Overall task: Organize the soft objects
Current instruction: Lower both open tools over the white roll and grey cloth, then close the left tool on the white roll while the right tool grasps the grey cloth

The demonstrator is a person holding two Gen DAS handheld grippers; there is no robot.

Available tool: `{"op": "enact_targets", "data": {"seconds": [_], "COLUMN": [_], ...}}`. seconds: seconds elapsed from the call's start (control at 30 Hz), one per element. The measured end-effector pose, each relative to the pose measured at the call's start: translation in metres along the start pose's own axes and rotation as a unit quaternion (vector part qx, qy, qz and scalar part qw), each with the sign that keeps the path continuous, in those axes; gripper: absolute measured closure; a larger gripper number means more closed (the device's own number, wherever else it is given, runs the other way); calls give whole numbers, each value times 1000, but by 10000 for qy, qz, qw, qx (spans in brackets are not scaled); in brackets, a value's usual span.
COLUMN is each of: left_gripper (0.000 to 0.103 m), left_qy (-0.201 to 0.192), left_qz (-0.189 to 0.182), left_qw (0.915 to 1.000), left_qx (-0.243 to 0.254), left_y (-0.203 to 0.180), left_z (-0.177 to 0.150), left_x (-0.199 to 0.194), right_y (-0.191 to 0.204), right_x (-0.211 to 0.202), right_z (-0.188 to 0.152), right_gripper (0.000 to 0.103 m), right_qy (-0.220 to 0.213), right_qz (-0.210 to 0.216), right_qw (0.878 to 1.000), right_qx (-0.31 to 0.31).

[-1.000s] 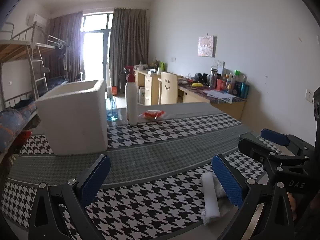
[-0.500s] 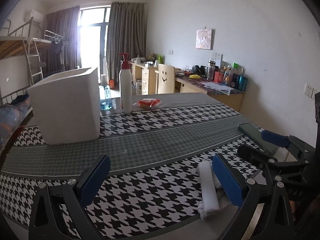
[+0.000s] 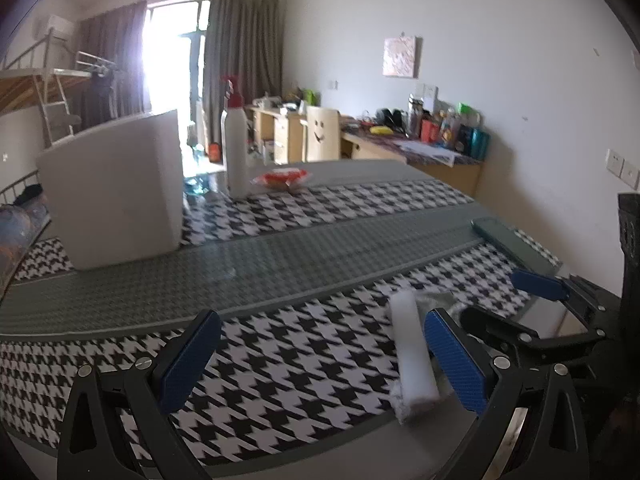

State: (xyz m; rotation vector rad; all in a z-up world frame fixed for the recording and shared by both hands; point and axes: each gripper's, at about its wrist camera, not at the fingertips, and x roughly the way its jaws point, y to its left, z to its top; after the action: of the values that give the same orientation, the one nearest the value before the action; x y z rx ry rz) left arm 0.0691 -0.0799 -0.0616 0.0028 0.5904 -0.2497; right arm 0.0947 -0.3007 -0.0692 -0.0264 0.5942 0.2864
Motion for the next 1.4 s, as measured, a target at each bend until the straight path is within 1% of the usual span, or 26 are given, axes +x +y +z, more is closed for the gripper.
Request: {"op": "enact_targets", "data": {"seconds": [0.13, 0.23, 0.37, 0.5, 0.6, 0.67, 0.83, 1.0, 1.03, 1.07, 1.13, 1.2, 1.27, 1.33, 1.4], "left_gripper": [1, 1, 1, 1, 1, 1, 1, 1, 1, 1, 1, 1, 1, 1, 1], "left_qy": [103, 149, 265, 284, 332, 352, 374, 460, 471, 485, 515, 545, 591, 612, 655], "left_qz": [-32, -62, -145, -236, -234, -225, -219, -219, -232, -237, -241, -273, -318, -353, -403], "left_qw": [9999, 9999, 9995, 9992, 9990, 9990, 9989, 9984, 9983, 9982, 9980, 9977, 9972, 9970, 9965], "left_qx": [-5, 19, 61, 162, 191, 164, 162, 242, 245, 249, 260, 297, 340, 319, 319], "left_y": [-2, -4, -7, -11, -13, -11, -12, -14, -15, -15, -16, -19, -22, -22, -24], "left_z": [-4, -5, -7, -10, -11, -11, -11, -12, -12, -12, -12, -13, -14, -15, -15], "left_x": [5, 7, 13, 14, 16, 17, 19, 22, 23, 24, 25, 26, 29, 30, 33], "right_y": [-3, -5, -7, -5, -3, -3, -1, 0, 1, 2, 3, 4, 3, 4, 5], "right_x": [5, 7, 9, 9, 15, 20, 25, 31, 31, 32, 33, 34, 34, 34, 33], "right_z": [-5, -7, -9, -11, -11, -12, -14, -16, -16, -16, -14, -14, -13, -12, -14], "right_gripper": [12, 16, 16, 17, 25, 31, 32, 32, 35, 40, 44, 53, 70, 78, 80], "right_qy": [161, 224, 228, 247, 401, 501, 620, 730, 732, 741, 730, 722, 737, 752, 725], "right_qz": [92, 116, 94, 76, 71, 189, 264, 423, 462, 517, 585, 610, 724, 823, 810], "right_qw": [9998, 9997, 9997, 9996, 9991, 9985, 9975, 9964, 9962, 9958, 9955, 9953, 9945, 9936, 9938], "right_qx": [39, 41, 46, -97, -142, -131, -192, -80, -100, -117, -137, -188, -189, -189, -214]}}
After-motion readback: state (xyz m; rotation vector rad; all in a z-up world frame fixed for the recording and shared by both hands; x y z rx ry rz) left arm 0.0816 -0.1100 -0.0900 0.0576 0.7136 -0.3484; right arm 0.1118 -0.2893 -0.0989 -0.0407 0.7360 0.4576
